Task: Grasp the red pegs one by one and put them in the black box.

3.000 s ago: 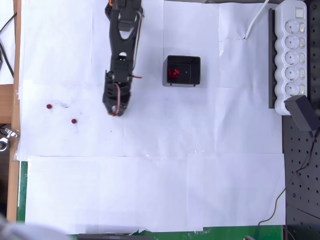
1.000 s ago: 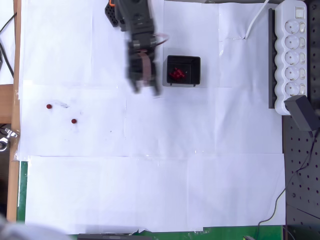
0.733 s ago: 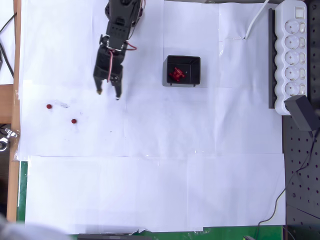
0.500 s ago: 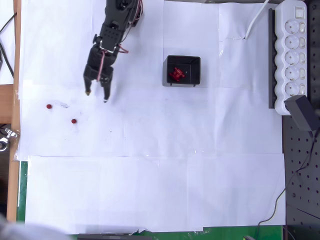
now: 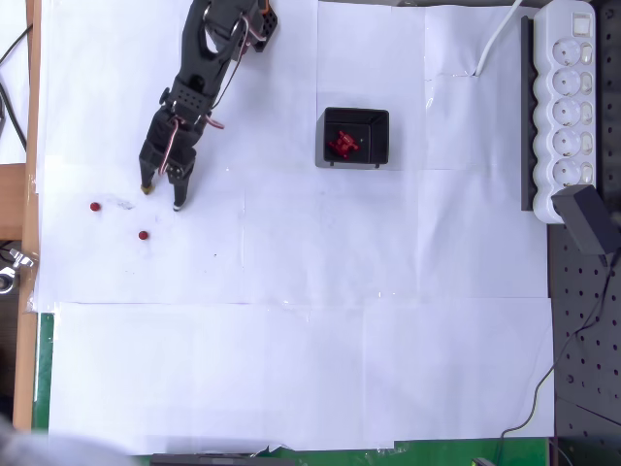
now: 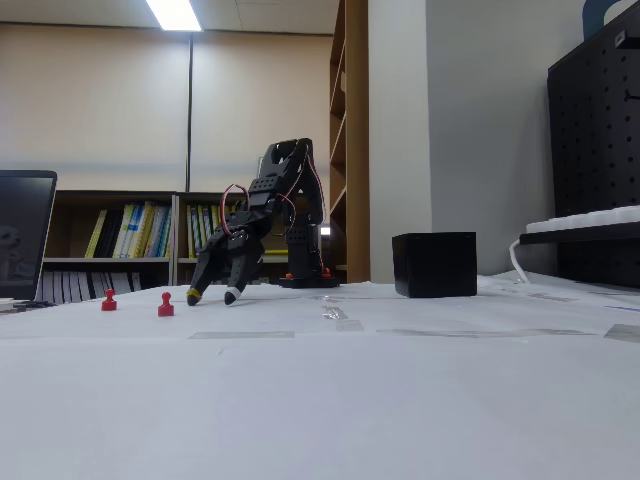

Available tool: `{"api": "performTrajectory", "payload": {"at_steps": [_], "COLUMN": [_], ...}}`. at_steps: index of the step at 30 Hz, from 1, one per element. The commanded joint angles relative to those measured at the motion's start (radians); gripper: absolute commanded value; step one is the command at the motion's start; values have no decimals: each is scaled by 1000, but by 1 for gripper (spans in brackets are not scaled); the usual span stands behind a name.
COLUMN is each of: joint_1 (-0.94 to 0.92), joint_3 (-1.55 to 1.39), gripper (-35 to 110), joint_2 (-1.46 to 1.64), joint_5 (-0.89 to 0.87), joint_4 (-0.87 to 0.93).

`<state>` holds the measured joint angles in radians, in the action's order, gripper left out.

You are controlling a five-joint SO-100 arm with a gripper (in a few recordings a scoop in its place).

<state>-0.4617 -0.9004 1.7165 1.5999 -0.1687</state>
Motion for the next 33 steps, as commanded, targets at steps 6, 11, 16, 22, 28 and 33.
{"api": "performTrajectory", "payload": {"at_steps": [6, 11, 16, 22, 28, 33], "joint_1": [-2, -6, 0, 25, 38, 37], "joint_3": [-130, -207, -255, -276, -319, -337], "gripper": [24, 24, 24, 24, 24, 24], "joint_2": [126, 206, 244, 267, 304, 331], "joint_5": [-18, -28, -37, -51, -49, -58], "joint_4": [-144, -187, -193, -229, -249, -264]}}
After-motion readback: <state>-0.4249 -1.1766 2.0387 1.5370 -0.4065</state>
